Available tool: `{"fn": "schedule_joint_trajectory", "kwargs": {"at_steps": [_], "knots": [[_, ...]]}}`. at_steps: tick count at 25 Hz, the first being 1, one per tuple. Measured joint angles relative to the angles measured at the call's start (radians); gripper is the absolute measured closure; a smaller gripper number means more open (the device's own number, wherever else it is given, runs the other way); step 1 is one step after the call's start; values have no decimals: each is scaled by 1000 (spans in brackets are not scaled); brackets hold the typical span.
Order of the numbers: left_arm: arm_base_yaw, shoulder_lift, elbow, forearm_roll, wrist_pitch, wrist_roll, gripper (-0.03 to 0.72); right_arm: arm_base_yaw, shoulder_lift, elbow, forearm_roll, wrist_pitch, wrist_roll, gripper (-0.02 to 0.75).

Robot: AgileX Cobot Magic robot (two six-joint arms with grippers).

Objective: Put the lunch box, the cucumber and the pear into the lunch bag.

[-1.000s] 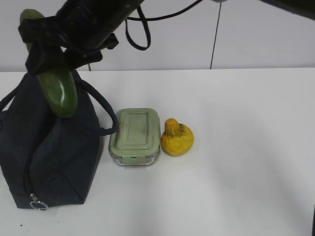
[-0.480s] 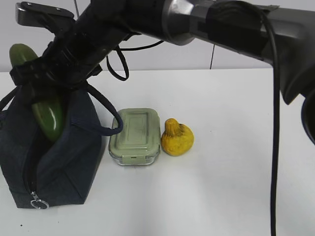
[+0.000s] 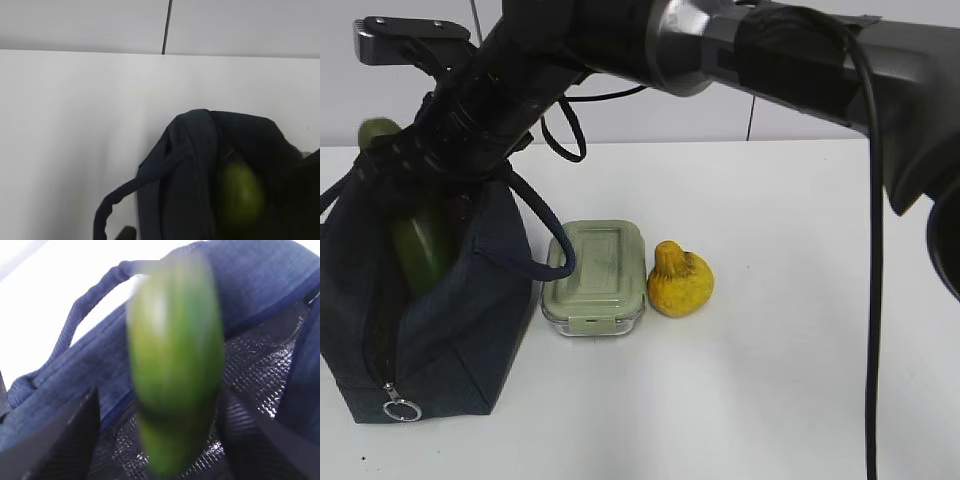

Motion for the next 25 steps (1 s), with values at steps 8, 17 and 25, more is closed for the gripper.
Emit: {"fn": "schedule_joint_trajectory", "kwargs": {"at_steps": [8, 17, 25], "knots": [[0, 0, 0, 0, 18, 0, 442, 0, 0, -45, -23, 44, -26, 151], [0, 47, 0, -101, 117, 36, 442, 0, 0, -286, -296, 276, 159, 150], [0, 52, -1, -152, 215, 74, 355, 0, -2, -339, -479, 352, 248, 150]]}}
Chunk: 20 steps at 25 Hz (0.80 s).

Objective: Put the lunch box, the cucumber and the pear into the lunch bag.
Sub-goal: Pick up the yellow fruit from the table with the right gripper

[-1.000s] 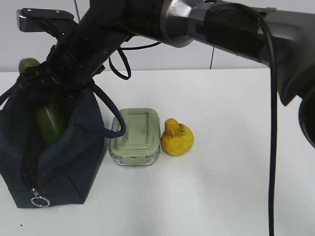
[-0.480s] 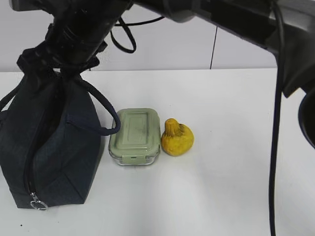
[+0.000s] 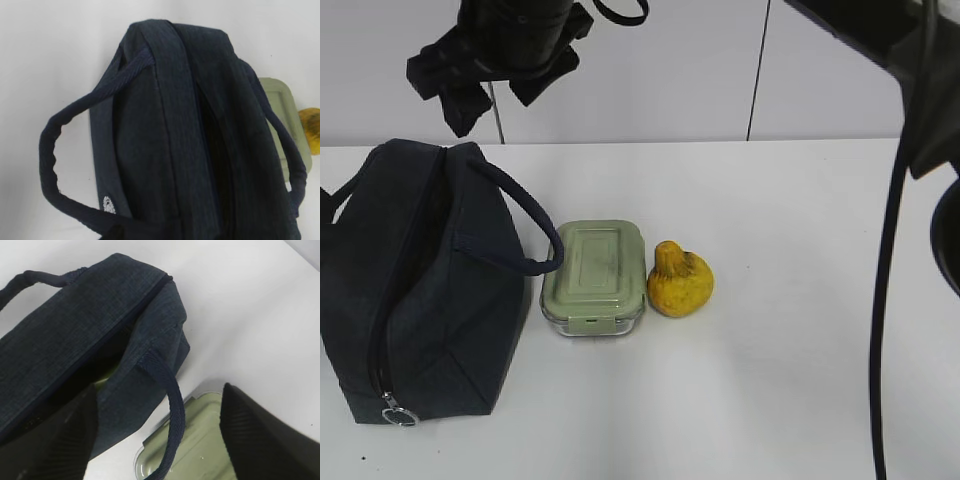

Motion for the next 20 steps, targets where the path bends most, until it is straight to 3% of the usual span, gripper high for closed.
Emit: {"fn": "schedule_joint_trajectory", "kwargs": {"at_steps": [9, 11, 16, 20], "knots": [[0, 77, 32, -13, 5, 13, 373, 0, -4, 0, -56, 4, 17, 150], [0, 101, 35, -19, -7, 19, 427, 0, -4, 0, -66, 4, 24, 150], [0, 108, 35, -26, -24, 27, 657, -7, -8, 0, -192, 4, 89, 150], [0, 108, 35, -26, -29, 30, 678, -47, -41, 0, -216, 6, 109, 150]]}}
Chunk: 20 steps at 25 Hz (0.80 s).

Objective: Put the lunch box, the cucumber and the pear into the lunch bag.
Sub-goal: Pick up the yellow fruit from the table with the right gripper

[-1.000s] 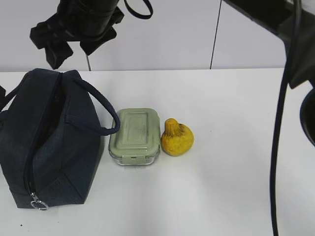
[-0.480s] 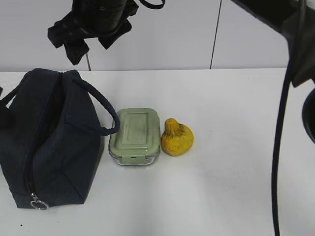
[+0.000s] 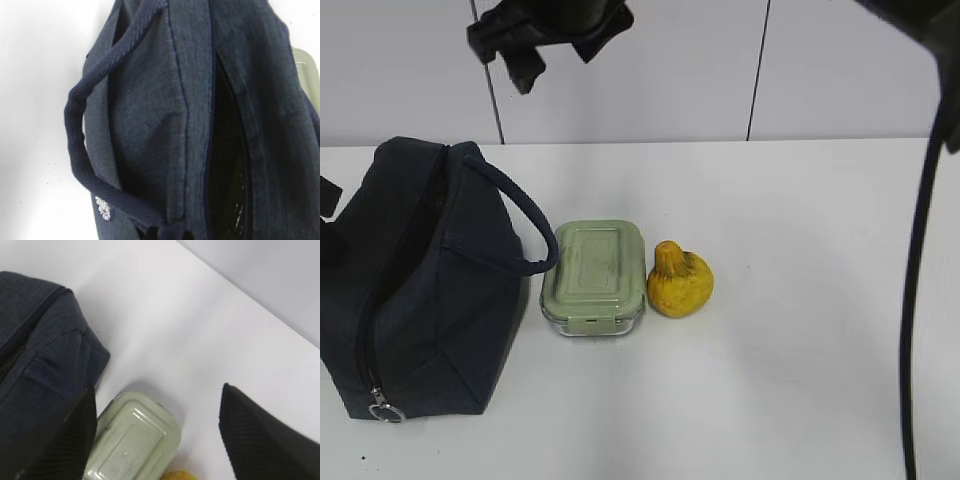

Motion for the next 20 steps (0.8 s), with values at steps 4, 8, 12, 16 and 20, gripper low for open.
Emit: {"fn": "schedule_joint_trajectory", "kwargs": {"at_steps": [4, 8, 12, 16, 20], "knots": [[0, 0, 0, 0, -1, 1, 678, -94, -66, 15, 79, 0, 0, 157], [0, 0, 0, 0, -2, 1, 680, -228, -139, 151, 228, 0, -42, 168], [0, 0, 0, 0, -2, 1, 680, -302, -181, 441, 239, -8, -84, 172], [0, 0, 0, 0, -2, 1, 680, -351, -252, 764, 319, -61, -161, 172], [0, 0, 0, 0, -2, 1, 680, -352, -322, 1003, 414, -226, -272, 172]]}}
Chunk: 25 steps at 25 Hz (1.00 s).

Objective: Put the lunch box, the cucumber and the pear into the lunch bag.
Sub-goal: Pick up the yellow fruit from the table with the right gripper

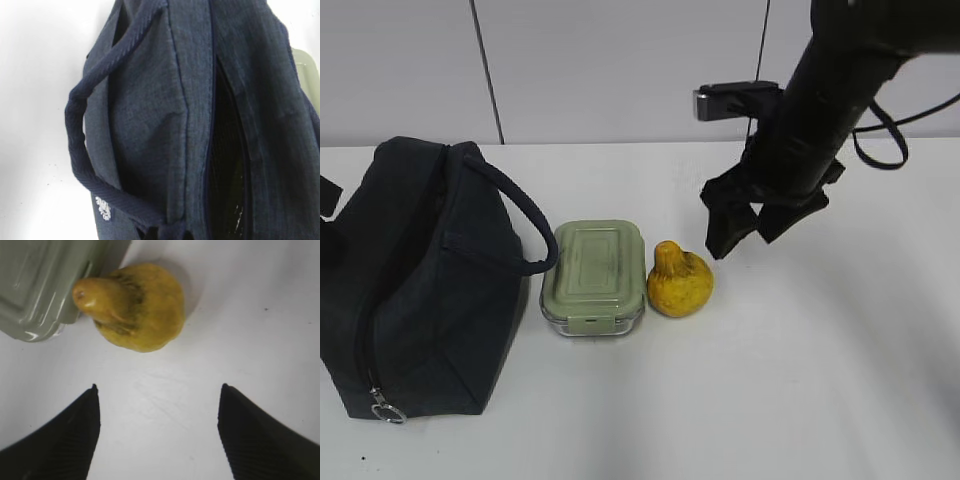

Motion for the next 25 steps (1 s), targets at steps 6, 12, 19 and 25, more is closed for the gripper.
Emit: {"fn": "schedule_joint_trajectory", "kwargs": {"at_steps": [6, 12, 19, 25], "knots": [[1, 0, 0, 0, 0, 0, 680, 36, -7, 62, 64, -120, -107, 173], [1, 0, 0, 0, 0, 0, 680, 112, 27, -5, 11, -162, -92, 173], [1, 0, 0, 0, 0, 0, 680, 158, 126, -122, -95, -122, -14, 174], [1, 0, 0, 0, 0, 0, 680, 158, 191, -166, -134, -60, 6, 235]]}}
